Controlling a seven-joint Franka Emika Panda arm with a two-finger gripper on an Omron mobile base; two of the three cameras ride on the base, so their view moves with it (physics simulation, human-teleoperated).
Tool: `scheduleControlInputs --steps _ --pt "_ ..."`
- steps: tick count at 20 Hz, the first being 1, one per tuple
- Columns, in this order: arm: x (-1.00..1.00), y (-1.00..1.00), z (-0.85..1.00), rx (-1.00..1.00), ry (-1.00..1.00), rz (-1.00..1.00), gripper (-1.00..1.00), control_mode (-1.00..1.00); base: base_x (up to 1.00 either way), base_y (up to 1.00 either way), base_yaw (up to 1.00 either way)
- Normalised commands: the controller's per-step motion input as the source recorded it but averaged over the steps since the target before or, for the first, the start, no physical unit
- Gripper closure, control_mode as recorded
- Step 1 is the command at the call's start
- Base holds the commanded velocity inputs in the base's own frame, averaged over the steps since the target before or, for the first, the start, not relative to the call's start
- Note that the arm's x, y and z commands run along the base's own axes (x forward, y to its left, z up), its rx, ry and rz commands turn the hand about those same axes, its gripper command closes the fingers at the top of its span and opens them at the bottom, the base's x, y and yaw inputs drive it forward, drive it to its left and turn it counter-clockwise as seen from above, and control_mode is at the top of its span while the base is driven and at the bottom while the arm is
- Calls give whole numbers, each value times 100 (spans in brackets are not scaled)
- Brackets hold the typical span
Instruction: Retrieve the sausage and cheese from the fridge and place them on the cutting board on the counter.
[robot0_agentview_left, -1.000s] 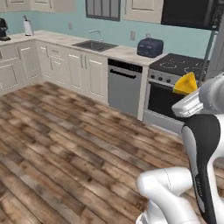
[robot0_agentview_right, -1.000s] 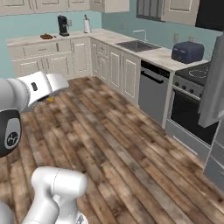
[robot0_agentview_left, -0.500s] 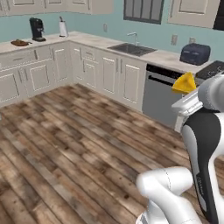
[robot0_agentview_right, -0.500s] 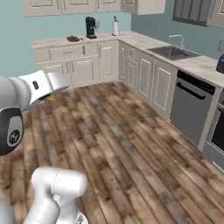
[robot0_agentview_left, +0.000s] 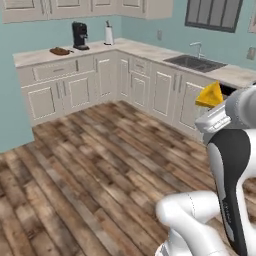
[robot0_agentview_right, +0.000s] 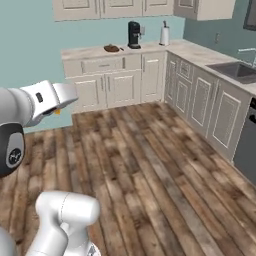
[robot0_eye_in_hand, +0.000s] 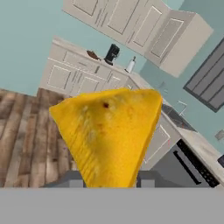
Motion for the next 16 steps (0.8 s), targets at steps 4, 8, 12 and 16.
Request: scheduleControlInputs --steps 4,8,12,16 --pt "0 0 0 0 0 0 100 100 100 9 33" --pt "0 0 0 0 0 0 100 100 100 3 30" --pt "0 0 0 0 0 0 100 100 100 -20 27" --pt "0 0 0 0 0 0 100 100 100 -36 15"
